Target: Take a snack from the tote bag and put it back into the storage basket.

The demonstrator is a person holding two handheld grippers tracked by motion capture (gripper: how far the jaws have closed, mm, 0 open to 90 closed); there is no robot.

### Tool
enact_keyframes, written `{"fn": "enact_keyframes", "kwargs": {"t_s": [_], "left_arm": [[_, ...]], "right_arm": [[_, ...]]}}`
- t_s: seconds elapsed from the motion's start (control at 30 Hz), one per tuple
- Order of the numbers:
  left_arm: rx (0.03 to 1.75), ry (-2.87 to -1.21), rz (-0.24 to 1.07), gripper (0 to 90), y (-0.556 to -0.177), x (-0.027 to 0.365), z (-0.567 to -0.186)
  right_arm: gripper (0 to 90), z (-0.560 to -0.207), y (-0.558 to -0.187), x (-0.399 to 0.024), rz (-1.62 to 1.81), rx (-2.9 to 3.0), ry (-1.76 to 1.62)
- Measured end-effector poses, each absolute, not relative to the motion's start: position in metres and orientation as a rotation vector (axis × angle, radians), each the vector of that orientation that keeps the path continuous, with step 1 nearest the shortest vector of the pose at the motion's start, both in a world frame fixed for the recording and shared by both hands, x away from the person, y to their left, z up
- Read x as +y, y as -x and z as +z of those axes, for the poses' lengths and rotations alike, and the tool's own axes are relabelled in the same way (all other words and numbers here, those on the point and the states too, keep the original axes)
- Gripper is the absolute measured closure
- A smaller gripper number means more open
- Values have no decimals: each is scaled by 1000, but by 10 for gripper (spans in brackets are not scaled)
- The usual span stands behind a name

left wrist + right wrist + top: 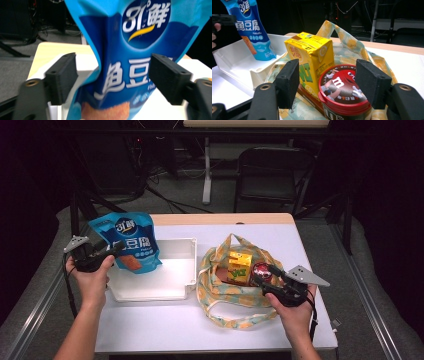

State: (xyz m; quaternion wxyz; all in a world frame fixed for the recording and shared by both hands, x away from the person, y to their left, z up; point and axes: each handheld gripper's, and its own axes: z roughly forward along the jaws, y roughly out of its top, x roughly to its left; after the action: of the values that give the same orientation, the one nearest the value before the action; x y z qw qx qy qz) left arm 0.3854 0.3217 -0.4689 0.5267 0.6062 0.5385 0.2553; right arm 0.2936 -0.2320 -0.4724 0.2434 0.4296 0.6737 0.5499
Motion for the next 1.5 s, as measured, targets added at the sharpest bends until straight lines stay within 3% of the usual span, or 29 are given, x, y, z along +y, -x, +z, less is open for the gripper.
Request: {"fn": "enact_keyframes", "kwargs": {"t_s": [0.4,0.87,1.5], "left_arm": [[1227,-1485,641,21,-349,292,-458],[1127,-1552,625,18,-314,247,-464],[1037,-1688,520,17,-306,194,-488]], "right_arm": [[318,-472,-295,-238,1462,1842,-1192],[172,-487,-306,-238,1346,1901,-1250],[198,-510,-327,-226,1257,1974,-1247]]}}
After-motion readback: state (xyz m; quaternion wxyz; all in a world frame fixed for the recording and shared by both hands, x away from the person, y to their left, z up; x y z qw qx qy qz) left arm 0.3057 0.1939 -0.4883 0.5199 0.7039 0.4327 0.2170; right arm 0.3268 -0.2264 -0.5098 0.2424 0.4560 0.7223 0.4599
